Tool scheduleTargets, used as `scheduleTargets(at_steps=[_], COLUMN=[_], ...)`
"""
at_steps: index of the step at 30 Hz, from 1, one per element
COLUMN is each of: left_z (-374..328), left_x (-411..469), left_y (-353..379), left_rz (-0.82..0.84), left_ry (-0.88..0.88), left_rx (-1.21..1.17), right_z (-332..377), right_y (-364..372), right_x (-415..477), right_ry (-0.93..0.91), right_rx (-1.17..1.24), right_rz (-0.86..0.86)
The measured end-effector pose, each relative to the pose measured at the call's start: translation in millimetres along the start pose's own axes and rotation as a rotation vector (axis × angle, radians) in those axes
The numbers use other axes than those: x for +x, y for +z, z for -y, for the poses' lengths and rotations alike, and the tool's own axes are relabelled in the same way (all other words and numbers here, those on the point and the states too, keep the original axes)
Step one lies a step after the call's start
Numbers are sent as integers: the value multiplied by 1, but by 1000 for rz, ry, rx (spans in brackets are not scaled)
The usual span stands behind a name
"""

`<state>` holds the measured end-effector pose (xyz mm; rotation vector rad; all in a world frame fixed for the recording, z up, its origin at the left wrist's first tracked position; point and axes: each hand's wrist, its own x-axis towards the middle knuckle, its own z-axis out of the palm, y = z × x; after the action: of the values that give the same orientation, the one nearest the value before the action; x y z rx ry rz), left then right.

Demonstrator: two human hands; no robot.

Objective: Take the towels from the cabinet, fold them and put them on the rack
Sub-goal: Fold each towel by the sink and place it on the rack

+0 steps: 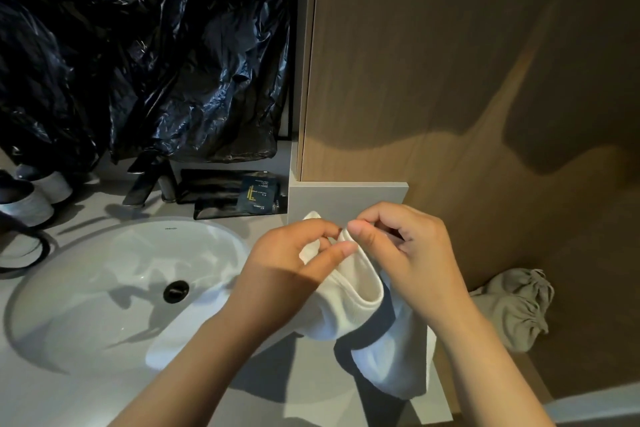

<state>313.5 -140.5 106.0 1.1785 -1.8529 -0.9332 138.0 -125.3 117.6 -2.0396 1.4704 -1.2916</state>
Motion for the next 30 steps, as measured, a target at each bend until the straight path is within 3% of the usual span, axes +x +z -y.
scheduleTargets(at_steps=[4,8,17,30], left_z=[5,12,15,27], left_x=[6,9,15,41], left_y=[1,-4,-9,-14], left_rz=[26,-84,-198,-287], left_ry=[54,97,104,6], left_rx=[55,55,52,35], right_z=[0,-7,-31,-59], right_y=[-2,-9,-8,-25], right_x=[-2,-7,-33,-59], right_ry=[10,82,302,556], right_rx=[31,23,-194,-182], right_rz=[1,12,88,56])
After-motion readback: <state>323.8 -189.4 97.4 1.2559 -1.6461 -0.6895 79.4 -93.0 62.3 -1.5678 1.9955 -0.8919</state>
